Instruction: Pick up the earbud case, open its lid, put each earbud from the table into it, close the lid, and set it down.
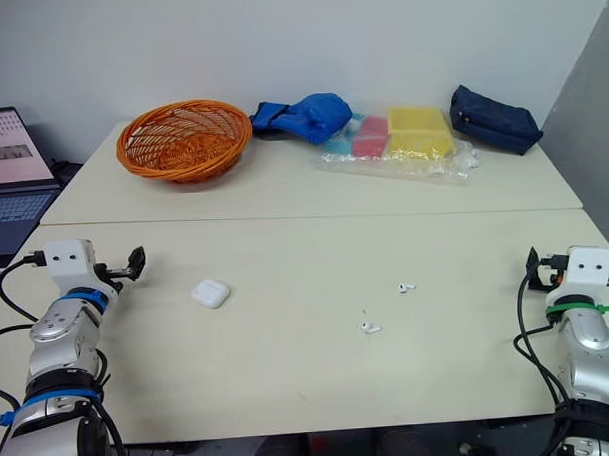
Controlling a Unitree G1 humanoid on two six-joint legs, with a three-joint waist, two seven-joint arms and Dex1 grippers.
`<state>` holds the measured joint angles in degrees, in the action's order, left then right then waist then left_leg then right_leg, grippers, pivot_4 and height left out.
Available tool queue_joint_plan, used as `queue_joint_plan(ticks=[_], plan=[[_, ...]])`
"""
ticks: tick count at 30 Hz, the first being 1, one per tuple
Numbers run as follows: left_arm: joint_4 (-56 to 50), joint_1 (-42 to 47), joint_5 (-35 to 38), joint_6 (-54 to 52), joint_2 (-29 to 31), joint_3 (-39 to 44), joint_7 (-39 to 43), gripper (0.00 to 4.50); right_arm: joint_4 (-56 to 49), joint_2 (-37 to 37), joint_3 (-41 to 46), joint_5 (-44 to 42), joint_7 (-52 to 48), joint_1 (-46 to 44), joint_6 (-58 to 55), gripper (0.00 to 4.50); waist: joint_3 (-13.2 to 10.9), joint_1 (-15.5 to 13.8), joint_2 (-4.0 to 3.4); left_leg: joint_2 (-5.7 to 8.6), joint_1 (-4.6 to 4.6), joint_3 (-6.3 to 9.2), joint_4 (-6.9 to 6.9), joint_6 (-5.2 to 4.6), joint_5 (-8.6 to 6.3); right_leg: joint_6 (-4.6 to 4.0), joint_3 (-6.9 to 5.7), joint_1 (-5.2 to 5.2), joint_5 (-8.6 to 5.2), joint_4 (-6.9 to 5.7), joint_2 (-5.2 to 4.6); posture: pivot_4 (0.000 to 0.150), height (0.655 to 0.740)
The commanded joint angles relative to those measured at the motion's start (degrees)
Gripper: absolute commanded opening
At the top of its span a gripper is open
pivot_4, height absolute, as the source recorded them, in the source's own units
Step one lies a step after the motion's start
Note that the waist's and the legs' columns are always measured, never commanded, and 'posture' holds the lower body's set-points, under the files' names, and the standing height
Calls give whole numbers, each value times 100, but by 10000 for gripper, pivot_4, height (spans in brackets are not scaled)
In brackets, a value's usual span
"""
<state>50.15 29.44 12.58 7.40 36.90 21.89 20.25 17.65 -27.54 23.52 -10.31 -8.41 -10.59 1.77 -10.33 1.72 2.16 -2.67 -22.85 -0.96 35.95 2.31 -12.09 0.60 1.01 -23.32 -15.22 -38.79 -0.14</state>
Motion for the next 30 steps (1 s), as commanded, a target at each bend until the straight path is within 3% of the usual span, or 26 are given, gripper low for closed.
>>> queue_joint_plan(ticks=[1,11,22,27,30], plan=[[17,94,71,115,149,106,70,44857,-115,-135,161,-42,31,-87,101,45000,0,0,0,0,0,0,0,0,0,0,0,0,0,0,0,1500,7400],[-229,-4,170,109,168,131,366,44857,-54,-116,111,-36,-40,-122,105,45000,0,0,0,0,0,0,0,0,0,0,-1,0,0,0,0,1500,7400],[-2463,-843,1131,-1429,501,224,1807,44857,83,-183,-1,-25,-255,-393,112,45000,0,11,-1,-5,0,3,-1,0,0,-1,5,0,0,0,-1,1500,7400],[-4484,-1859,2019,-3016,864,142,2582,44857,44,-282,-549,-362,-1460,-1106,-142,45000,-4,119,-7,-20,6,-15,-1,0,0,-1,20,-4,0,-6,-13,1500,7400],[-5325,-2388,2219,-3541,999,8,2900,44857,-441,-311,-1254,-956,-2940,-1631,-918,45000,-5,151,-10,-15,8,-9,1,-1,0,-2,20,-4,0,-9,-4,1500,7400]])
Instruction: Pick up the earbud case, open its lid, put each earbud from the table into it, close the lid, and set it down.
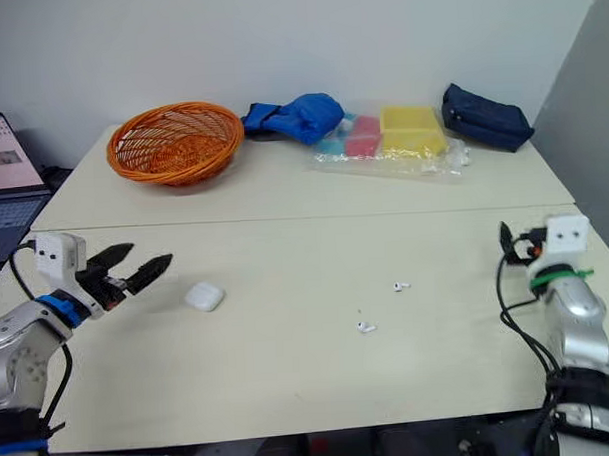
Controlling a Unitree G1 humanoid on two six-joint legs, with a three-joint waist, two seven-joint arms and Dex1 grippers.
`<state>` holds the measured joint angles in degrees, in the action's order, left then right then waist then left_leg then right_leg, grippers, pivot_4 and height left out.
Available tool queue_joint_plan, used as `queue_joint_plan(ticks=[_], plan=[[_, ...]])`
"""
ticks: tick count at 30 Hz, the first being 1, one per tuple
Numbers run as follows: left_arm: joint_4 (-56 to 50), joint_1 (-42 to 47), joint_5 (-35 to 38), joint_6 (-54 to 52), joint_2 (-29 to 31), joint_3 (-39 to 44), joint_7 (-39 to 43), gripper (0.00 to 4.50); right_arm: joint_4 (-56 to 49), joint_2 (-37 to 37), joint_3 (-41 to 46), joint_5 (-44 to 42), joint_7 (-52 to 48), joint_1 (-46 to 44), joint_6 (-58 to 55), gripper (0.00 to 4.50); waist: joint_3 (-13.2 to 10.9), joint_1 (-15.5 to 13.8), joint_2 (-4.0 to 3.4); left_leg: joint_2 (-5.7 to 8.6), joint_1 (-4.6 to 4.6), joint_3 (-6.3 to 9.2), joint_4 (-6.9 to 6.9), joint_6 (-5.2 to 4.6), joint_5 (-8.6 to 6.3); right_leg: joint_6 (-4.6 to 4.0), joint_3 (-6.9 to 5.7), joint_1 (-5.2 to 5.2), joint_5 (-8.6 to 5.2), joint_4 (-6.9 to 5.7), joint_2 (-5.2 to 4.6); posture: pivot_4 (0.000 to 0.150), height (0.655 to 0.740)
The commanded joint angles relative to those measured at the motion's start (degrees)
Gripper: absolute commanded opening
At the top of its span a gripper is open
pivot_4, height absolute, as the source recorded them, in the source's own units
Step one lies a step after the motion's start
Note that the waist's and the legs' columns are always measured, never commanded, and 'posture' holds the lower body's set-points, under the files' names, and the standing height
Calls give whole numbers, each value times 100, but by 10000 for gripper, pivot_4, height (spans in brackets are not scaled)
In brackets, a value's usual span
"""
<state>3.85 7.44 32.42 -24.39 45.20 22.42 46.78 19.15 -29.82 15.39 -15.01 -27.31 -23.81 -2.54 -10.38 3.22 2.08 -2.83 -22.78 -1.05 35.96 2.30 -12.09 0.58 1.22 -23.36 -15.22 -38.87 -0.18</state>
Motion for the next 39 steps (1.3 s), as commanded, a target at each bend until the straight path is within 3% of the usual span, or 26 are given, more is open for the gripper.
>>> queue_joint_plan(ticks=[1,7,10,16,31,39], plan=[[-821,-267,261,-455,190,-63,289,44857,-689,-90,-551,-604,-1300,-389,-660,45000,-2,-1,-3,-2,2,6,-3,0,0,-3,2,0,-2,-1,0,1500,7400],[-988,-523,-66,-465,-4,-390,189,44857,-2035,-122,-1762,-1558,-2989,-895,-2310,45000,-5,-125,-8,-1,-11,46,-8,-1,-1,-39,-32,-2,-24,-6,9,1500,7400],[-652,-532,-416,-167,-160,-602,99,44857,-2729,-89,-2315,-1729,-3299,-1024,-2848,45000,-5,-149,-9,-5,-15,52,-9,-2,-1,-43,-36,-5,-27,-6,8,1500,7400],[37,-323,-896,392,-356,-829,75,44857,-3273,-61,-2598,-1870,-3387,-1114,-3332,45000,-5,-175,-7,-8,-19,53,-5,-1,-1,-41,-37,-5,-26,-4,-2,1500,7400],[1051,316,-1407,918,-821,-1197,95,44857,-2951,-130,-2546,-1606,-3567,-1249,-3195,45000,-4,-187,-6,7,-18,52,-1,-1,-1,-34,-38,-3,-22,-5,-4,1500,7400],[-313,-462,-1317,205,-1456,-1162,-989,44857,-3046,-302,-2368,-1634,-3554,-1165,-3218,45000,-3,-163,-6,-19,-13,51,-1,-1,-2,-31,-26,-1,-20,-5,-8,1500,7400]])
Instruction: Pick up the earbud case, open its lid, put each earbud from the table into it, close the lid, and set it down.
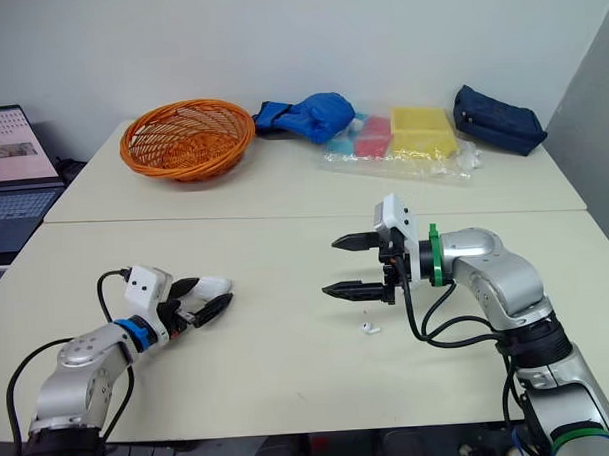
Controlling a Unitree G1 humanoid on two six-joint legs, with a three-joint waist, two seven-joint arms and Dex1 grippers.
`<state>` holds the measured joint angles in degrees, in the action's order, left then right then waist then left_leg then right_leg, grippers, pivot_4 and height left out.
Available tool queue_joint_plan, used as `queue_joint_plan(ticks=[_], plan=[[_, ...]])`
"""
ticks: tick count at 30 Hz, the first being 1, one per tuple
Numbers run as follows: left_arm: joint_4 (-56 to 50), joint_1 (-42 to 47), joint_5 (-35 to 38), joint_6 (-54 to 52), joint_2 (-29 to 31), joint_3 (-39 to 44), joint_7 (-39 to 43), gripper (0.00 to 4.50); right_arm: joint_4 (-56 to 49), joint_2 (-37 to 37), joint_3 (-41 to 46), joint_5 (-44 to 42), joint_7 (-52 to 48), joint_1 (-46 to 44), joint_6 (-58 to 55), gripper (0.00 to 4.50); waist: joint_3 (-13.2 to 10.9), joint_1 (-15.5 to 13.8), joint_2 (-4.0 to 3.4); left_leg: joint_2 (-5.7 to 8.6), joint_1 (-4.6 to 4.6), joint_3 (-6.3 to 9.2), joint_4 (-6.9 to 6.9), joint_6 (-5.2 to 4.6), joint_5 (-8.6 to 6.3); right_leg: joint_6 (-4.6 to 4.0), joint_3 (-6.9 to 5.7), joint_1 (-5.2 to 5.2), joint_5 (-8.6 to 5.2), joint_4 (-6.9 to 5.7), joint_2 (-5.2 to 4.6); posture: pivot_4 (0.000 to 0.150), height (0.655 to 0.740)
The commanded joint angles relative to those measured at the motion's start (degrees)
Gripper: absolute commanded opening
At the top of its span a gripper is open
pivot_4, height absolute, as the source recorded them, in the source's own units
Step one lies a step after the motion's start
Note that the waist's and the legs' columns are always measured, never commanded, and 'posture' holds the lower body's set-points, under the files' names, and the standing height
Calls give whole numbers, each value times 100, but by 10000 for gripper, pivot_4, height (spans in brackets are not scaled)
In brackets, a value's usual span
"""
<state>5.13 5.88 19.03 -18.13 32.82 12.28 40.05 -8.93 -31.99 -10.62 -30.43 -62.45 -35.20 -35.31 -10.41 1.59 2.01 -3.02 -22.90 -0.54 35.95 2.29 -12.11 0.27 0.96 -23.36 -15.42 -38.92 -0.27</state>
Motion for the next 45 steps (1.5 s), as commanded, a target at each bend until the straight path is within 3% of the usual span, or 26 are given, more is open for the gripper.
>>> queue_joint_plan(ticks=[1,5,11,14,18,24,29,33,41,45], plan=[[-515,-351,-40,-411,-292,-195,-406,44857,-235,-91,245,-81,-32,-21,77,45000,0,0,0,1,-1,-6,-1,0,0,0,-1,0,0,4,0,1500,7400],[-603,-400,-164,-577,-501,-156,-865,44857,-247,-106,272,-85,-14,-49,69,45000,1,-1,-1,23,0,-5,-1,0,0,1,-3,1,0,3,1,1500,7400],[-632,-618,-215,-637,-401,-58,-936,44857,-130,-123,327,-44,-17,-181,106,45000,4,12,-7,26,4,-7,-1,0,0,3,1,3,1,3,3,1500,7400],[-613,-608,-219,-664,-358,-81,-911,39153,-129,-106,325,-24,-16,-189,128,45000,4,19,-7,26,5,-8,-1,0,0,2,-1,3,0,4,7,1500,7400],[-649,-643,-238,-732,-362,-83,-935,27878,-99,-45,359,-63,43,-271,83,45000,5,20,-7,26,5,-7,-3,0,0,0,-1,3,-1,3,9,1500,7400],[-577,-462,-174,-560,-253,-68,-671,27866,-119,-75,315,10,45,-237,109,45000,5,20,-8,25,5,-8,-3,0,0,0,0,3,-1,4,8,1500,7400],[-345,460,-793,1264,302,-570,155,27866,-60,-85,350,91,303,-281,-76,45000,3,-36,-6,29,-7,5,0,0,0,-5,-16,-4,-1,3,12,1500,7400],[179,2013,-1185,3328,326,-1182,955,27866,110,203,705,-195,1096,-623,-1000,45000,-1,-140,0,32,-26,2,7,1,1,1,-15,-16,4,4,13,1500,7400],[1916,3543,-1806,6724,29,-1889,1323,27866,-50,664,940,-809,1762,-1002,-2218,45000,4,-100,-7,34,-55,-27,6,-24,-14,-15,0,-45,20,17,29,1500,7400],[2742,4002,-2037,7493,-64,-2105,1242,27866,-51,846,1068,-947,2044,-1270,-2529,45000,3,-110,-7,33,-118,-12,17,-24,-13,-16,-7,-103,22,-3,39,1500,7400]])
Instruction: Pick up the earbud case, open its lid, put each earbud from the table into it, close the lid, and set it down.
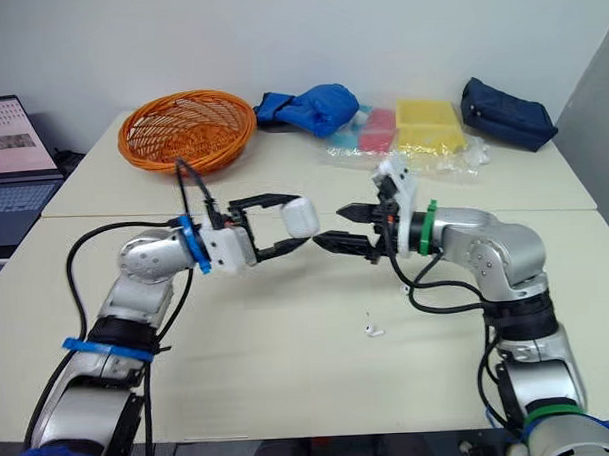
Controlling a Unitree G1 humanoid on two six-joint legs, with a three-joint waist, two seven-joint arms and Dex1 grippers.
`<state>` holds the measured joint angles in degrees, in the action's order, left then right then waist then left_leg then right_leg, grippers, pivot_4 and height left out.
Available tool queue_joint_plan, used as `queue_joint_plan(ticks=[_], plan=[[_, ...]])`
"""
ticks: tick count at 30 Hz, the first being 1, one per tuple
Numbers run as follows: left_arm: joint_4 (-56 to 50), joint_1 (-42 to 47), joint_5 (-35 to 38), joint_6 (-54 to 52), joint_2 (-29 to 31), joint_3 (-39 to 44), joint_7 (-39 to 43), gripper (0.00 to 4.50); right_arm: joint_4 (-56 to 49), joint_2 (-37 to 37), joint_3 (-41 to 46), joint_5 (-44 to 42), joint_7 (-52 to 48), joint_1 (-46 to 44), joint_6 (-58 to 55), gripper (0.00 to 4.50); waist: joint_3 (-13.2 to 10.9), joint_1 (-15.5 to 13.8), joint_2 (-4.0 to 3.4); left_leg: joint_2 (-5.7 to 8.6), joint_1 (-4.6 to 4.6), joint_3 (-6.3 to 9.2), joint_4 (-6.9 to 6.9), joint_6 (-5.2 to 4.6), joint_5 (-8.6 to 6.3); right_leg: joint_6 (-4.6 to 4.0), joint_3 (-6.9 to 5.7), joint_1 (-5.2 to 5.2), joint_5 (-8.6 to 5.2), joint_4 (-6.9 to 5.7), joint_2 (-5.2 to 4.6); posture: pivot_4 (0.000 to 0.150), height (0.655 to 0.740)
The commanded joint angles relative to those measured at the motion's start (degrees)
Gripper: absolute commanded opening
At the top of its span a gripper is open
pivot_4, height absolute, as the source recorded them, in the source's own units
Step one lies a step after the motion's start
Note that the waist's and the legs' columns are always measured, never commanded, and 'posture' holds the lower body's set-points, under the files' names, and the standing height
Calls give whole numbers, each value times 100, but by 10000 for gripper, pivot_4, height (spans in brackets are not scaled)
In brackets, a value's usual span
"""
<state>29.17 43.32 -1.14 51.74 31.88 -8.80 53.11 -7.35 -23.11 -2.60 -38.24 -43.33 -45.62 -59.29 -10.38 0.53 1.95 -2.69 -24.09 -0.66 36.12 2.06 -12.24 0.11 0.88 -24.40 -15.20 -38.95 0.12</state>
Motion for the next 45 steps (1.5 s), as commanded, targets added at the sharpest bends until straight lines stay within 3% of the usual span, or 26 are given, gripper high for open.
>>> queue_joint_plan(ticks=[1,7,25,28,36,37,45], plan=[[436,326,31,597,-10,-42,-46,27866,-250,6,247,-186,189,-229,-156,45000,0,-5,0,2,0,-1,-1,0,0,0,-1,0,0,0,0,1500,7400],[798,591,-84,1122,-129,-156,-195,27866,-330,375,229,-262,602,-176,-234,45000,0,-3,0,2,2,-1,1,-1,0,3,-4,4,0,2,-1,1500,7400],[1196,833,-280,1642,-50,-254,-624,27866,71,445,164,-174,633,-118,-173,45000,0,-1,0,1,7,-1,3,-1,0,4,-10,6,2,-3,5,1500,7400],[1169,816,-268,1675,-41,-270,-616,27866,75,449,168,-202,614,-106,-192,38883,0,-1,0,1,7,-2,4,-1,0,4,-10,6,2,-3,5,1500,7400],[1239,841,-294,1752,-43,-320,-678,27866,96,385,102,-148,467,-111,-118,10147,0,-1,0,0,9,0,5,-1,0,4,-10,7,2,-5,6,1500,7400],[1245,842,-293,1769,-42,-333,-678,27866,96,381,91,-127,454,-99,-96,8268,0,-2,0,0,9,0,5,-1,0,4,-10,7,2,-5,6,1500,7400],[1141,849,-52,1692,5,-488,-486,27866,143,346,146,-106,435,-52,15,8307,0,-1,0,0,9,0,7,-1,0,4,-10,8,2,-5,6,1500,7400]])
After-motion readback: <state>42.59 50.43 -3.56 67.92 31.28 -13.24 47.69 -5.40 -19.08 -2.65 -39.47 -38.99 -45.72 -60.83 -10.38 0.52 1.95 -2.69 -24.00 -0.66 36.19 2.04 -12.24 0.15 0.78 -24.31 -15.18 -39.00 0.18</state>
